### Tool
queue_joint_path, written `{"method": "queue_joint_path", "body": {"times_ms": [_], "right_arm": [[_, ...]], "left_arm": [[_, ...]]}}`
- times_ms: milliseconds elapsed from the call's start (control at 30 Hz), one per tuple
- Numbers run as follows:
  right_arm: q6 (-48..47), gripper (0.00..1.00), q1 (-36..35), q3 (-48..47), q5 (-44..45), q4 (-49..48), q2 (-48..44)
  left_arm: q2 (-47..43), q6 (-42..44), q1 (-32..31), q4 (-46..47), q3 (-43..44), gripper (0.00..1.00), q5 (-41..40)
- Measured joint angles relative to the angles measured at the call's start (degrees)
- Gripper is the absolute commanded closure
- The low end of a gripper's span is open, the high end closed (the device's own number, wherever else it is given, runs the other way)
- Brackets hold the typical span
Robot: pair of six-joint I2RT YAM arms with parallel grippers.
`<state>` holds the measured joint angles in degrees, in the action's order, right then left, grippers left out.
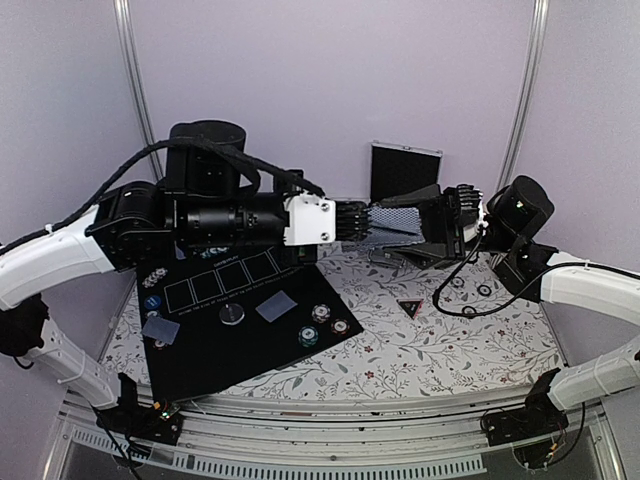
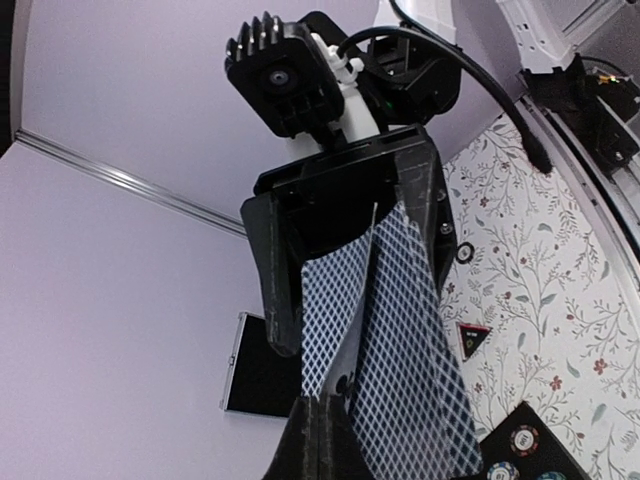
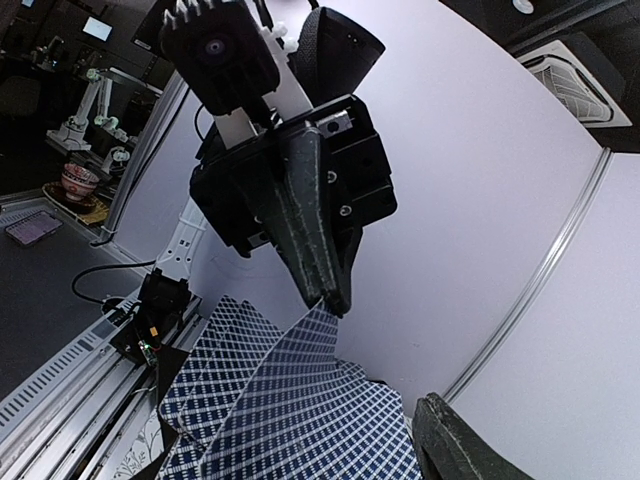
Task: Distribute texas hold em gaming equipment
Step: Pick up the poker card from the face-down deck piles, then distribute the poker card in the dealer area.
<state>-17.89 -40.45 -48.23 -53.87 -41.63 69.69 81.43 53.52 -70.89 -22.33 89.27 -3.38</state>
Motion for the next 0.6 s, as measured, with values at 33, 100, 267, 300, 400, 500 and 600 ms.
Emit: {"method": "queue_joint_path", "body": {"times_ms": [33, 100, 267, 300, 400, 500, 600], "right_arm": [[0.0, 0.4, 0.0, 0.0, 0.0, 0.0, 0.0], [-0.02, 0.4, 0.0, 0.0, -0.02, 0.0, 0.0], [0.0, 0.4, 0.0, 0.0, -0.04, -0.04, -0.02], [-0.02, 0.4, 0.0, 0.0, -0.04, -0.04, -0.02], [0.0, 0.4, 0.0, 0.0, -0.07, -0.04, -0.02], [0.0, 0.4, 0.0, 0.0, -0.07, -0.07, -0.02], [0.02, 0.4, 0.0, 0.0, -0.07, -0.07, -0.04]], "left_arm": [[-0.33, -0.02, -0.04, 1.46, -0.63, 1.0, -0.46], [-1.27, -0.26, -0.09, 4.57, -2.1, 1.0, -1.46], [-4.39, -2.78, -0.11, 11.5, -4.17, 1.0, -3.02], [-5.18, -3.41, -0.11, 12.85, -4.28, 1.0, -3.08], [-7.39, -5.14, -0.11, 15.96, -4.35, 1.0, -3.1], [-8.98, -6.34, -0.11, 18.47, -4.35, 1.0, -3.89], [-9.55, -7.13, -0.09, 20.24, -4.35, 1.0, -7.41]]}}
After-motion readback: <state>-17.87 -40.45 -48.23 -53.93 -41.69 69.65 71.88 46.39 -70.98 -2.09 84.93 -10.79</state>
